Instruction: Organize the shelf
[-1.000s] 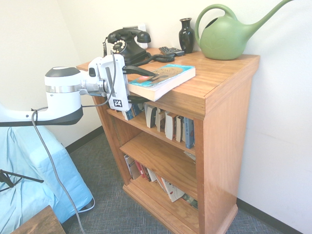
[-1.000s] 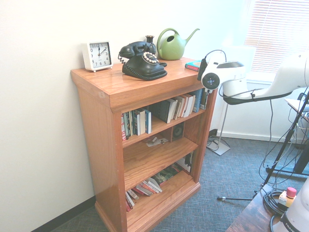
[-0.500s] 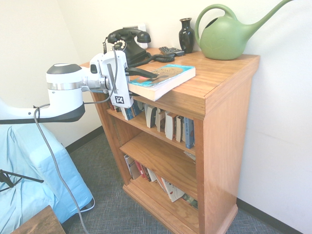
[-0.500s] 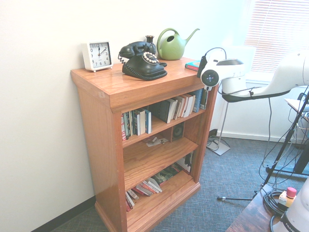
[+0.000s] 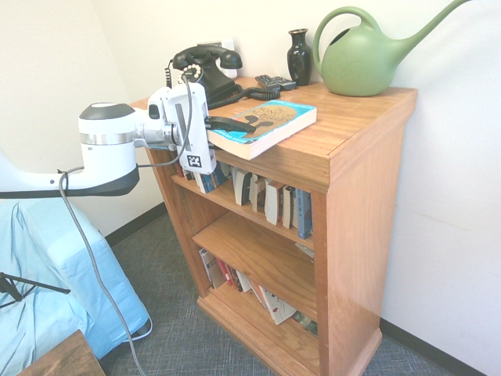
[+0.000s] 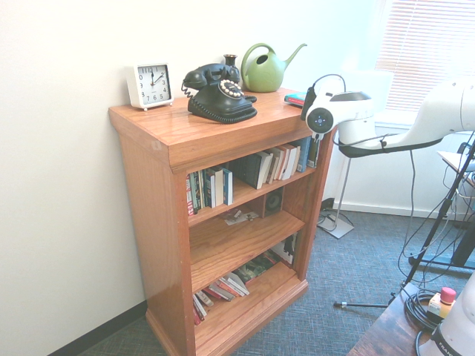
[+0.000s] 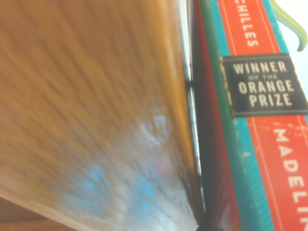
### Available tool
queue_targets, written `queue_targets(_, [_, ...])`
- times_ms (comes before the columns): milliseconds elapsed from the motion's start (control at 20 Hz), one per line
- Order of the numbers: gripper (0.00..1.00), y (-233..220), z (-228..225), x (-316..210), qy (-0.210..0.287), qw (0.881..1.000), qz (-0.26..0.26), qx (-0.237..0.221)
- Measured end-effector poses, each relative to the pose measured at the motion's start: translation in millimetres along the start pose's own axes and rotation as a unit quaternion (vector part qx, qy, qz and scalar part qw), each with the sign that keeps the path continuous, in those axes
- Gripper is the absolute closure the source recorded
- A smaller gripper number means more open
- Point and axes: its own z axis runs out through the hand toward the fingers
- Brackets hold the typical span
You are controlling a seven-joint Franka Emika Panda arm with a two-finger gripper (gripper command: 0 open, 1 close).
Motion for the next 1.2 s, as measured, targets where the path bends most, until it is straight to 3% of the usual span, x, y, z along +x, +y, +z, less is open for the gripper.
queue_targets(200, [1.0,10,-5,4,-0.019,0.999,0.035,0.008])
queue_targets(450, [1.0,56,-22,4,-0.075,0.989,0.121,0.027])
queue_targets(650, [1.0,105,-58,-7,-0.125,0.968,0.204,0.08])
queue_targets(850, [1.0,146,-85,-36,-0.16,0.946,0.254,0.124])
queue_targets(1000, [1.0,153,-100,-72,-0.19,0.93,0.274,0.153])
queue_targets(1200, [1.0,129,-130,-114,-0.231,0.907,0.288,0.205])
